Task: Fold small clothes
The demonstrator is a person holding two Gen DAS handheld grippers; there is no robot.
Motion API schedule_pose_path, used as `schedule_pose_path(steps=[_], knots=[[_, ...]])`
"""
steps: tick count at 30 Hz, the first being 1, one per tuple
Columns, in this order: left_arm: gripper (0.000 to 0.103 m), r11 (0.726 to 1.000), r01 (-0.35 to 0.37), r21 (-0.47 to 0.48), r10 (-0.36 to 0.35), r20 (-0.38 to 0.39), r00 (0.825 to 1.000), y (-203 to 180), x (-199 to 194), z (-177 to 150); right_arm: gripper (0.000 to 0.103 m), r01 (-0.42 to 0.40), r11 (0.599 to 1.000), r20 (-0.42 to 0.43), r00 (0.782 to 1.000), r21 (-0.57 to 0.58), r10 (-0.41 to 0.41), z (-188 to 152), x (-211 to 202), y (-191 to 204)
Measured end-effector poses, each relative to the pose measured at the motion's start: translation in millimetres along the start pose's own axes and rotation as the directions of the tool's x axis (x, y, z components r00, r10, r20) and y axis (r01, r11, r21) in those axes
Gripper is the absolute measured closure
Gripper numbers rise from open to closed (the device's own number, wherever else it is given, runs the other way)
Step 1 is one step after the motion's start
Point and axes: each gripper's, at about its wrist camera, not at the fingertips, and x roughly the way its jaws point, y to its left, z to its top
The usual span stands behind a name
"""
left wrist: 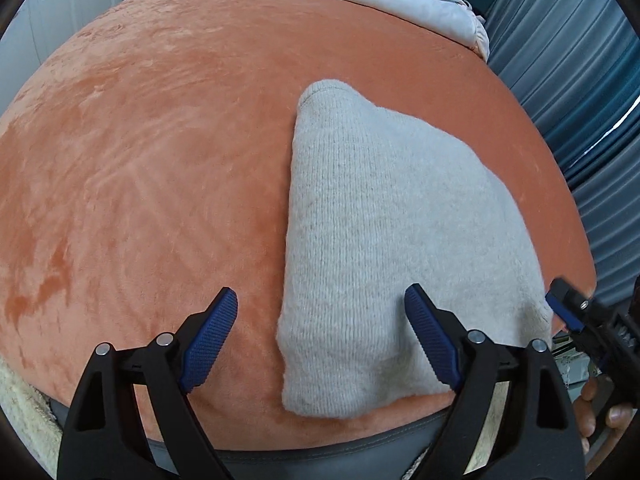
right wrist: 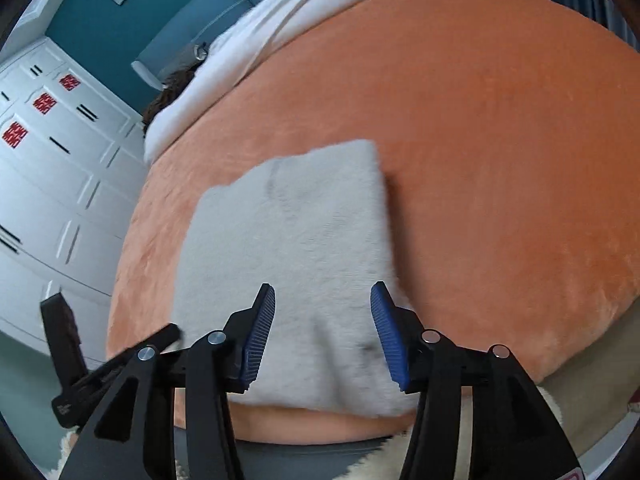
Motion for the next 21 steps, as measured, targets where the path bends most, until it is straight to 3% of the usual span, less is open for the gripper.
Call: schedule_pose_path(steps=[1, 3, 5, 9, 11, 12, 14, 17, 21], knots=[[0.020, 1.000, 0.000, -0.004, -0.001, -0.011, 1.000, -0.4, 3.8, 0.1, 0.053, 0.034, 0.999, -0.040, 0.999, 0.010, -0.033, -2.5, 10.5, -9.3], [0.020, 1.000, -0.001, -0.002, 0.001, -0.026, 1.000, -2.8, 10.3, -1.7, 0.067, 0.039, 0.999, -0.123, 0.992, 0.005, -0.038, -11.5, 33.2, -25.7], [0.017, 1.000, -0.017, 0.026, 0.018, -0.032, 0.999, -5.8, 15.9, -4.9, 0.077, 0.015, 1.000, -0.104, 0.994, 0.025, -0.012, -13.3, 28.2, -27.0], [0.016, 1.000, -0.003, 0.029, 0.004, -0.032, 0.999, 0.0, 14.6, -3.4, 0.077, 0.024, 0.999, -0.017, 1.000, -0.042, -0.025, -10.4, 0.2, -9.0], [0.016, 1.000, 0.028, 0.009, -0.028, -0.036, 0.999, 0.8, 12.8, -1.6, 0.058, 0.083, 0.994, -0.050, 0.995, -0.074, -0.087, -14.6, 12.4, -13.2], [0.016, 0.998, 0.056, -0.001, -0.056, -0.029, 0.998, 0.4, 10.3, -0.2, 0.056, 0.103, 0.992, -0.080, 0.991, -0.072, -0.109, -18.6, 20.4, -19.4], [0.014, 0.995, 0.104, -0.002, -0.104, -0.011, 0.995, -3.0, 3.8, 0.2, 0.049, 0.040, 0.999, -0.074, 0.996, -0.006, -0.040, -19.2, 14.2, -29.8], [0.010, 0.994, 0.111, 0.020, -0.111, -0.009, 0.994, -8.6, 8.8, -0.9, 0.037, -0.014, 0.998, -0.092, 0.996, 0.062, 0.019, -19.9, 18.7, -37.9], [0.007, 0.987, 0.150, -0.049, -0.155, -0.101, 0.983, -4.4, 44.6, -6.0, 0.025, -0.060, 0.991, -0.137, 0.988, 0.119, 0.076, -25.1, 39.0, -40.8]])
